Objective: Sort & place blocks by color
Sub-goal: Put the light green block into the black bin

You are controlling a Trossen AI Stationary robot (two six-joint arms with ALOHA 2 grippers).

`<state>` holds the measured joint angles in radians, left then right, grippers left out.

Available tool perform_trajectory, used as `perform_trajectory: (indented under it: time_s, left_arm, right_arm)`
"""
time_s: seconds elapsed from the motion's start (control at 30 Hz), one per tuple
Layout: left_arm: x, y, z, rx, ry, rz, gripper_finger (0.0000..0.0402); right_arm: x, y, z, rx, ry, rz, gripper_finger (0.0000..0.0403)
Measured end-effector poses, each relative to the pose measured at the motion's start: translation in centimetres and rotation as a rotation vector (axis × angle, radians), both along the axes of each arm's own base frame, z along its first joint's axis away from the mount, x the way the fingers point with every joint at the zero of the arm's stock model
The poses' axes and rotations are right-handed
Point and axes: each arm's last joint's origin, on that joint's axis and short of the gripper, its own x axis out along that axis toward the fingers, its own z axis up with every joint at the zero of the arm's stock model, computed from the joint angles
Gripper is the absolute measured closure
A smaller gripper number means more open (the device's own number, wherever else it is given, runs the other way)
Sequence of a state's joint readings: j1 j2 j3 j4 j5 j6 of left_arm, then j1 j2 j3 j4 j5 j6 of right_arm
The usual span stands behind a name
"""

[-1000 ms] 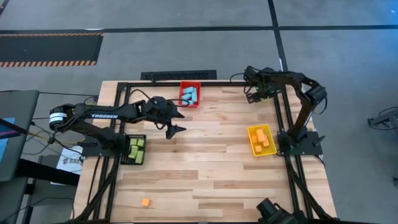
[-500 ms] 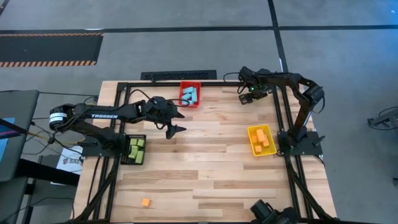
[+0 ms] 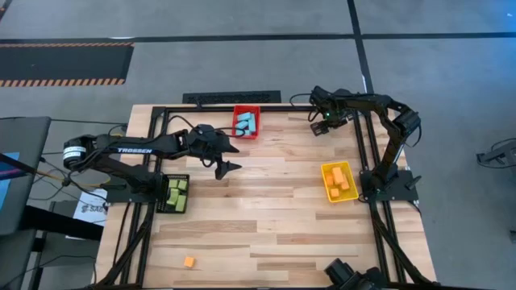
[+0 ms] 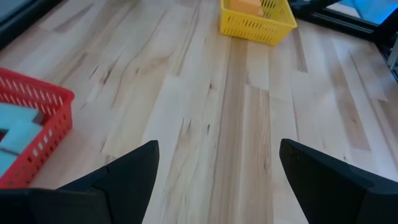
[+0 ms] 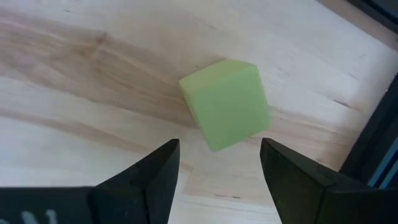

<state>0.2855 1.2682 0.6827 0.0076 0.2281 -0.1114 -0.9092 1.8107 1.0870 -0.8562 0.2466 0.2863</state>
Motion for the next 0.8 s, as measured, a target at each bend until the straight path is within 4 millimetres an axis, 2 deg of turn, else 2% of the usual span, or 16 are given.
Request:
perform_trajectory:
  time_s: [0.37,0.8]
  left_arm:
    - [-0.8,-0.2,1.5,0.022,-0.053,-0.002,0.0084]
    - [-1.2,0.2,2.1,0.016,-0.05,0.02,0.0084]
  right_arm:
    - [0.9,0.6,0.0,0.01,-0.009,0.068,0.0159]
    - [2.2,1.8,0.0,0.02,-0.003,0.157,0.0159]
